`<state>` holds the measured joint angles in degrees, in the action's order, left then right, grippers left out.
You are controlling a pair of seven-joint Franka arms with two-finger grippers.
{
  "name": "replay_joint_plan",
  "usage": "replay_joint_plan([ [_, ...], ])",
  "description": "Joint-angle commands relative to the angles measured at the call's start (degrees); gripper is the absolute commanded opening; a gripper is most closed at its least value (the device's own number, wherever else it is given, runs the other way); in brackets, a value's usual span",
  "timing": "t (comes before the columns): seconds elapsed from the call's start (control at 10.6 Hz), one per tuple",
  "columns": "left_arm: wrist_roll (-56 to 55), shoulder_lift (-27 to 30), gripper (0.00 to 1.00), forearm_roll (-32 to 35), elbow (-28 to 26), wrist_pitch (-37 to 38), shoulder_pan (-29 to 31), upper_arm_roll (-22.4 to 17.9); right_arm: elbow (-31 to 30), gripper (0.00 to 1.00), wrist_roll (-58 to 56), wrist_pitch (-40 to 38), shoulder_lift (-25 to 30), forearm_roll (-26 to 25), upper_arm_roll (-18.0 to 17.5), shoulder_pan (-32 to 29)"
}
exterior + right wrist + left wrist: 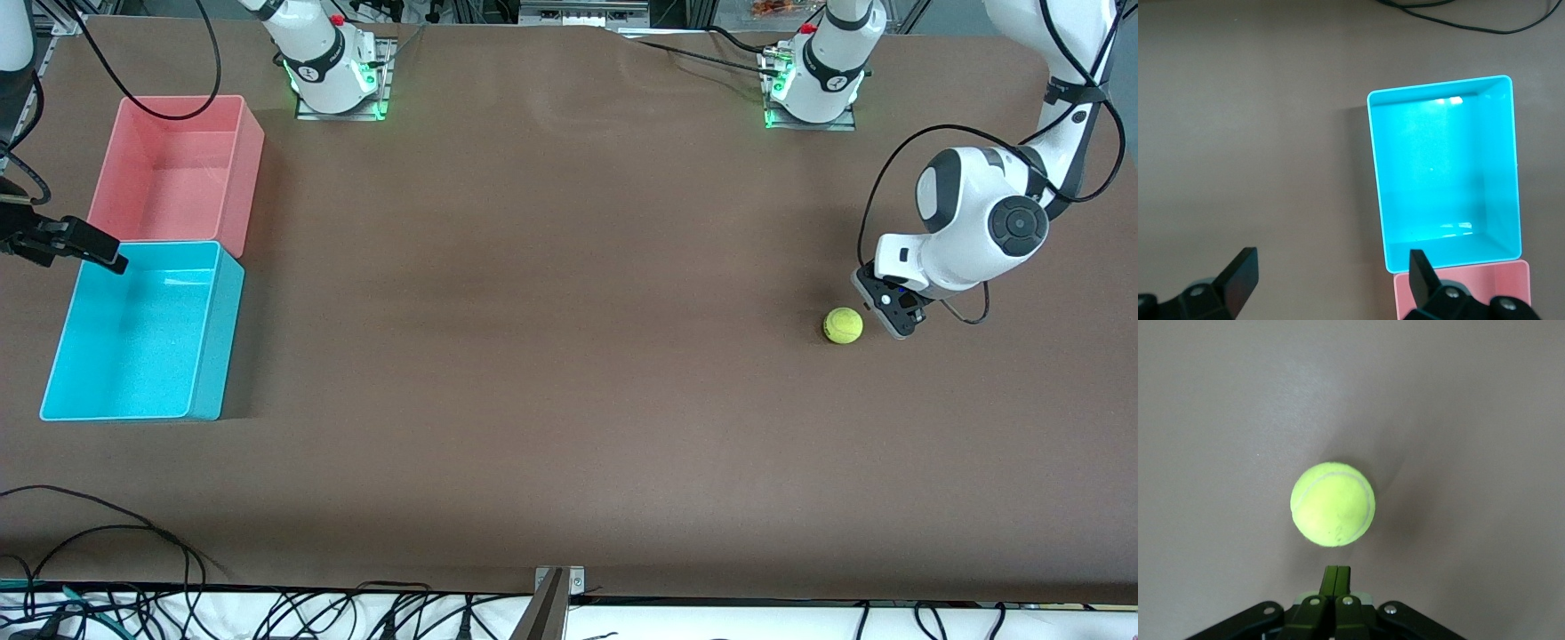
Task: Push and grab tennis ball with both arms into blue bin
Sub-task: 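Lower the left gripper against the tennis ball's side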
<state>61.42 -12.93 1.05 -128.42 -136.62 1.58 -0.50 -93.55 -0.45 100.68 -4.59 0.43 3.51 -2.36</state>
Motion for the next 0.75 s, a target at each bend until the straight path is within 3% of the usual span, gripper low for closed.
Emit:
replay_joint_plan([
  [0.0,16.8,-2.2,0.00,-0.1,0.1,-5.7,0.9,-1.4,1.1,1.00,-0.1,-0.3,-0.3,1.1,0.0,-0.4],
  [0.66,23.7,-7.8,0.00,-1.8,0.8,-11.4,2.0,-1.7,1.2,1.00,-0.2,-0.2,-0.6,3.5,0.0,-1.1],
])
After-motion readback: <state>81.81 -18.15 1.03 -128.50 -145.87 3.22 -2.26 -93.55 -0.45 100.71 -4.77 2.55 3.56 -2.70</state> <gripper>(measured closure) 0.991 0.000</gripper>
